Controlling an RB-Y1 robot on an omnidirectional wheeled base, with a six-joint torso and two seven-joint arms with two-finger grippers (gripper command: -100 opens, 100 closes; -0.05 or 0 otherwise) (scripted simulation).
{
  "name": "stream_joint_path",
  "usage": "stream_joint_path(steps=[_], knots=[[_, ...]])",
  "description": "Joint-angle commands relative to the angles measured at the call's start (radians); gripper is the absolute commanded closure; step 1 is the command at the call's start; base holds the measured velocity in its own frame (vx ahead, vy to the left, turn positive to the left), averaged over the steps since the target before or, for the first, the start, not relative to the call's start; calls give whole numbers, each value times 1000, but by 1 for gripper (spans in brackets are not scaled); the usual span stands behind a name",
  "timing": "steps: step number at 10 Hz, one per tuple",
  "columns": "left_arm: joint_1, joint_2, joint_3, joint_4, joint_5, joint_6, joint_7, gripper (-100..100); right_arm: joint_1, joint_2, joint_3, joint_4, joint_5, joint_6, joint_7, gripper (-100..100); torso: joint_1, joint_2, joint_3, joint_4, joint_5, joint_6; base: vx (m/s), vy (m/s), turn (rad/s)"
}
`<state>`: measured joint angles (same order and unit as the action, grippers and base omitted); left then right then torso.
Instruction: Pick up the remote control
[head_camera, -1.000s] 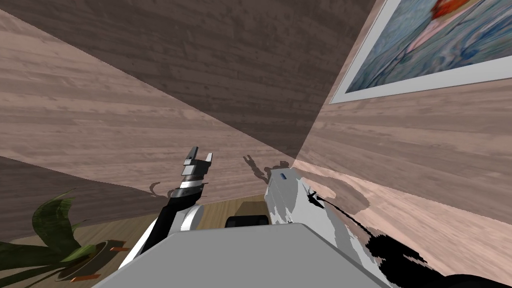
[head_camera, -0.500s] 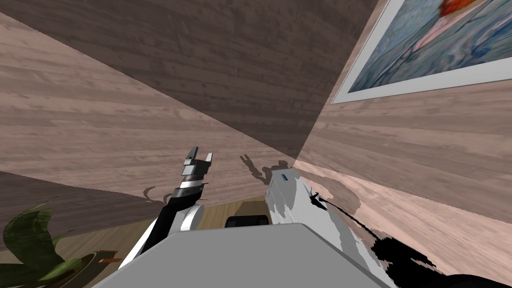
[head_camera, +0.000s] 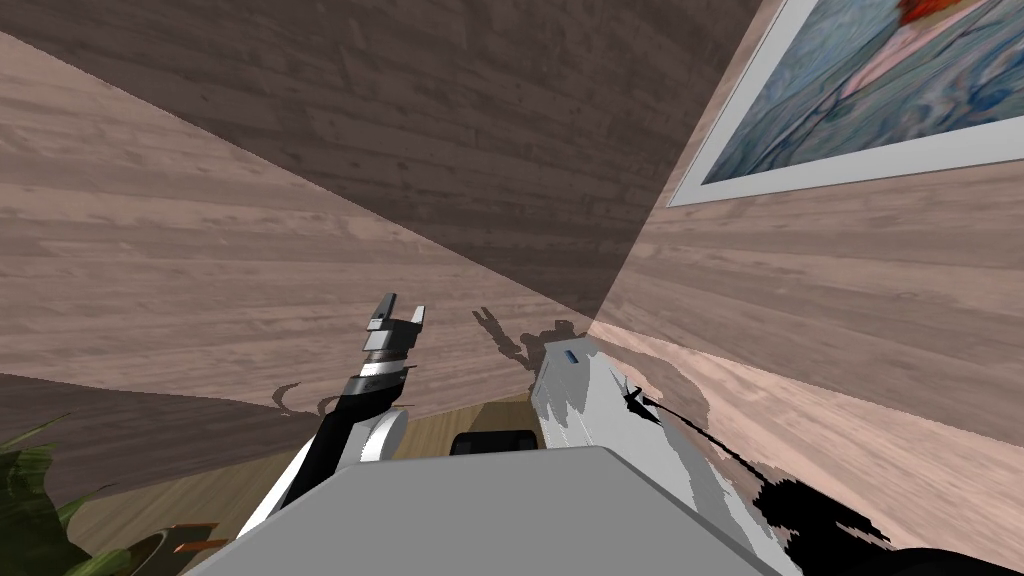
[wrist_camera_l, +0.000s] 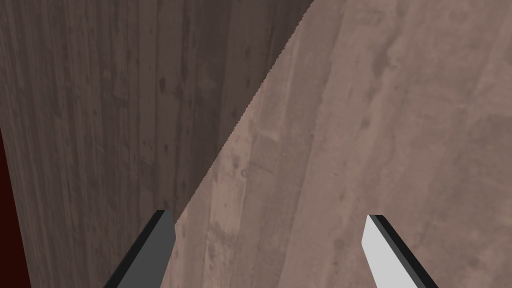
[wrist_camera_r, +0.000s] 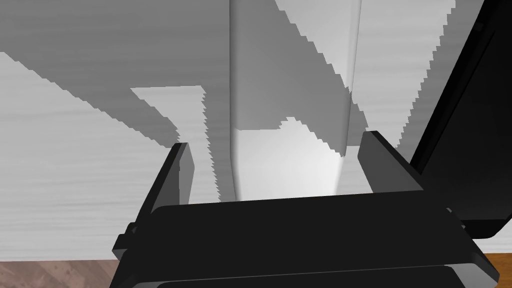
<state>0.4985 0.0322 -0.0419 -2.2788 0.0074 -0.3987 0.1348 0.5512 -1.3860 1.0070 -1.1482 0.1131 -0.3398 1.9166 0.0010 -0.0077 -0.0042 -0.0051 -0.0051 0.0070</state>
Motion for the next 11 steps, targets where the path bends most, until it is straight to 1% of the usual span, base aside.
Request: stream_joint_path(steps=[1, 2, 3, 4, 5, 9, 10, 11], knots=[[0, 0, 0, 0, 0, 0, 0, 0, 5, 8, -6, 34, -10, -21, 24, -100, 0, 0, 0, 0, 0, 0, 38, 51, -29], [0, 0, 0, 0, 0, 0, 0, 0, 8, 30, -14, 77, -28, -62, 64, -100, 0, 0, 0, 0, 0, 0, 56, 49, -48], [0, 0, 0, 0, 0, 0, 0, 0, 8, 30, -14, 95, -28, -62, 64, -100, 0, -1, 0, 0, 0, 0, 52, 36, -28], [0, 0, 0, 0, 0, 0, 0, 0, 9, 30, -14, 86, -25, -58, 59, -100, -1, -1, -1, 0, 0, 0, 19, 13, -4], [0, 0, 0, 0, 0, 0, 0, 0, 10, 31, -15, 89, -26, -62, 63, 100, -2, 0, 0, 0, 0, -1, 1, 2, -12], [0, 0, 0, 0, 0, 0, 0, 0, 10, 31, -14, 89, -26, -61, 63, 100, -3, 2, 1, 1, 0, -1, 0, 0, 0], [0, 0, 0, 0, 0, 0, 0, 0, 10, 31, -14, 89, -26, -61, 63, 0, -3, 2, 1, 1, 0, -1, 0, 0, 0], [0, 0, 0, 0, 0, 0, 0, 0, 5, 8, -6, 39, -10, -21, 24, 100, -3, 2, 1, 1, 0, -1, -47, -38, 60]])
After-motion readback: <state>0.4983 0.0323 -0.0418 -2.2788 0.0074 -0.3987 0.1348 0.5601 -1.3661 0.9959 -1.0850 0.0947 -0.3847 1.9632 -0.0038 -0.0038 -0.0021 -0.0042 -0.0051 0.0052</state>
